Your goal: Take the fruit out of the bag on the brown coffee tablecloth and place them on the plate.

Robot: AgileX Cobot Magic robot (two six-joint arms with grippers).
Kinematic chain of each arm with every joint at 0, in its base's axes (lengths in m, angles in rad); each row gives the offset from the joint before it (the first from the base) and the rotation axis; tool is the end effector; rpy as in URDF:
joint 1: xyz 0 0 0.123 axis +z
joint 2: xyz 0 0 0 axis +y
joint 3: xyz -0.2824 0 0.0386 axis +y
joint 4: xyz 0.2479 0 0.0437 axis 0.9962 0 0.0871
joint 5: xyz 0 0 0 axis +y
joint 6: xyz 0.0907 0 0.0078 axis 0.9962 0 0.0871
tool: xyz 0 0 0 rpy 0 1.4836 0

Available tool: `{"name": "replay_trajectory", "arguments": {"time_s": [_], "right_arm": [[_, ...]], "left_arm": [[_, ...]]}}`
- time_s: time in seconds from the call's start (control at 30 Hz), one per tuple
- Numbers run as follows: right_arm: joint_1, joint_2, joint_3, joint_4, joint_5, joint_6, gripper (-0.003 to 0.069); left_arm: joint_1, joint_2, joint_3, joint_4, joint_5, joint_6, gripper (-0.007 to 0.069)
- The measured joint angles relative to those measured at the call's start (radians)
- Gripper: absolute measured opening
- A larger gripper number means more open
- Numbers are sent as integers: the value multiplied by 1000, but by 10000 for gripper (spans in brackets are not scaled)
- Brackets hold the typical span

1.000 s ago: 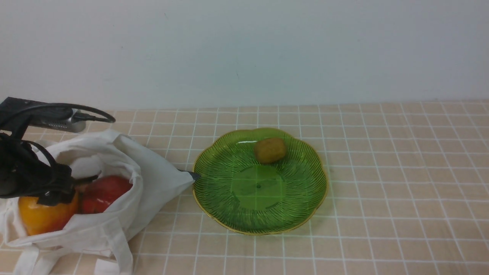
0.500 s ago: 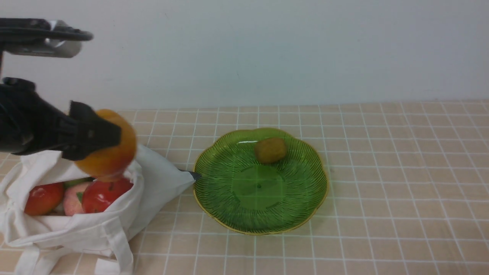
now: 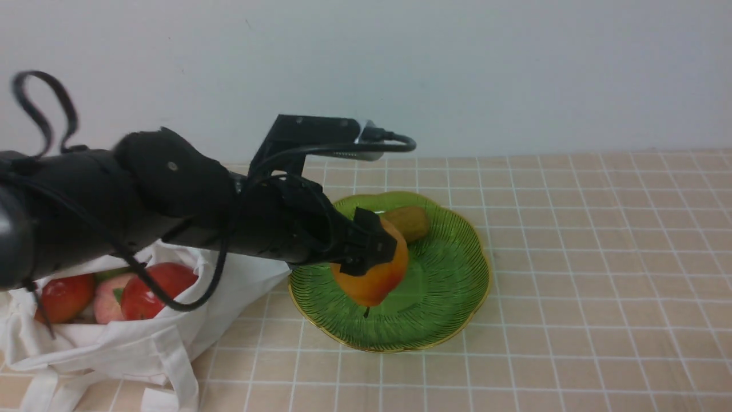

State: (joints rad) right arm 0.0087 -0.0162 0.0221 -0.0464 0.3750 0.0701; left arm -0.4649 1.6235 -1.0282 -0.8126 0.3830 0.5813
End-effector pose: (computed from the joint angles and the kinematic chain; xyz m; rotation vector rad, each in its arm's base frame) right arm 0.0523 -0.0011 0.1728 0.0287 1.8639 0.0088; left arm 0.2977 -0.1771 0.2386 0.4621 2.3600 -0.6389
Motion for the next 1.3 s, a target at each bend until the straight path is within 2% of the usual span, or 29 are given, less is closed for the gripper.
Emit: {"name": "replay_trajectory", "arguments": {"time_s": [0.27, 0.43, 0.7, 0.8, 0.87, 0.9, 1.0, 1.03, 1.13, 1.3], "right_arm": [[0, 0, 0, 0, 0, 0, -14], [0, 0, 0, 0, 0, 0, -14], [0, 0, 0, -1, 0, 0, -14], [0, 0, 0, -1, 0, 0, -14], [0, 0, 0, -1, 0, 0, -14], [0, 0, 0, -1, 0, 0, -14], [0, 0, 0, -1, 0, 0, -14], [0, 0, 0, -1, 0, 0, -14], [0, 0, 0, -1, 0, 0, -14], [0, 0, 0, -1, 0, 0, -14]], "left_arm": [[1, 135, -69, -49, -25, -13, 591], [2, 149, -85, -50, -24, -13, 675], [7, 137, -88, 9, -9, -13, 676], [37, 68, -88, 45, 66, -55, 579], [73, 9, -88, 73, 110, -99, 459], [109, -53, -88, 108, 153, -132, 338], [194, -197, -88, 200, 223, -183, 99], [226, -268, -88, 235, 258, -194, 55], [304, -425, -78, 286, 312, -208, 8], [401, -781, -4, 360, 335, -231, -8]]}}
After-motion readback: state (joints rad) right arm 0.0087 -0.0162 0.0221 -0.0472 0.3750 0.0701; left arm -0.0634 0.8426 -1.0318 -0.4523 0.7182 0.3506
